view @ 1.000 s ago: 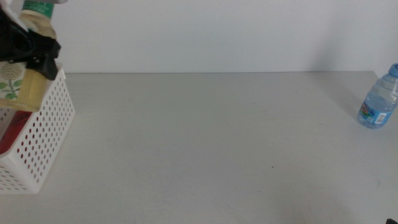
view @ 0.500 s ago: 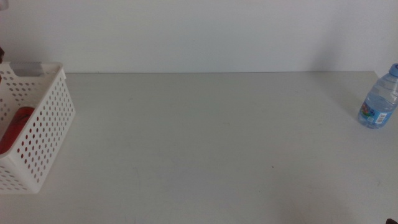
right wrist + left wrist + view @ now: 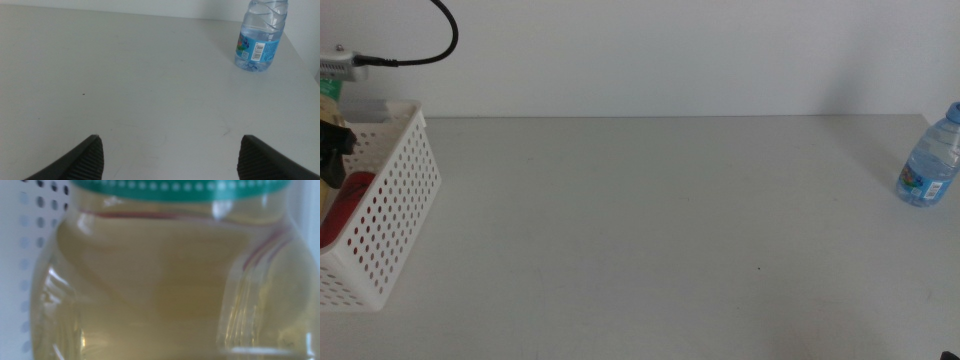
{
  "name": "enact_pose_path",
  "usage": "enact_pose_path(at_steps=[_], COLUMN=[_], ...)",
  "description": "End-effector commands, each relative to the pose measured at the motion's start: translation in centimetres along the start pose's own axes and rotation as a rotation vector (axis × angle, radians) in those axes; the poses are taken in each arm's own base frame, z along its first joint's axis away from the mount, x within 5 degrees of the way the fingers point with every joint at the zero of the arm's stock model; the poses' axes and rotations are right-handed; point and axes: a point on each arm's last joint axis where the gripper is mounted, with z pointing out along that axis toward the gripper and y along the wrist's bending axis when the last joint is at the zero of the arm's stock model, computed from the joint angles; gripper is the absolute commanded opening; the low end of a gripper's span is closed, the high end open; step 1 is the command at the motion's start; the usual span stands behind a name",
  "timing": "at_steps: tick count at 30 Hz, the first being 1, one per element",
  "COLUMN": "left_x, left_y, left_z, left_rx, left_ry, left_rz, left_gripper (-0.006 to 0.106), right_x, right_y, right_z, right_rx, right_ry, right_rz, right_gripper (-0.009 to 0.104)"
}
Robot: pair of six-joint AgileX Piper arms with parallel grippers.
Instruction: Use arms to grab the bottles and put them into the dustbin to the left of the table.
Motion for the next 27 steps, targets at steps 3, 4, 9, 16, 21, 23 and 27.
enact_pose_path(at_steps=[3,4,9,16,21,23,27], left_x=[-0.3,-0.2,0.5,1.2,1.2,1.0,0.9], left_y=[0.2,0.2,-0.2,-0.7,-0.8,-0.8,-0.8], left_z=[-1.0,-0.6,1.0,3.0,3.2,3.2,3.1], left_rx=[-0.034,-0.033,-0.016,0.026,0.032,0.029,0.029], left_ry=[-0.119,-0.111,-0.06,-0.017,-0.02,-0.04,-0.052], left_rz=[0.003,0.003,-0.001,-0.018,-0.022,-0.023,-0.025], left_gripper=[-0.002,-0.002,-0.002,-0.001,0.006,0.016,0.036], right_x=[-1.0,-1.0,-1.0,-1.0,-1.0,-1.0,-1.0], right_y=[-0.1,-0.1,-0.1,-0.1,-0.1,-0.1,-0.1], right_z=[-0.3,-0.3,-0.3,-0.3,-0.3,-0.3,-0.3], right_rx=[0.015,0.015,0.015,0.015,0.015,0.015,0.015], right_ry=[-0.096,-0.096,-0.096,-0.096,-0.096,-0.096,-0.096], right_rz=[-0.019,-0.019,-0.019,-0.019,-0.019,-0.019,-0.019], right_gripper=[0.075,0.075,0.075,0.075,0.075,0.075,0.075])
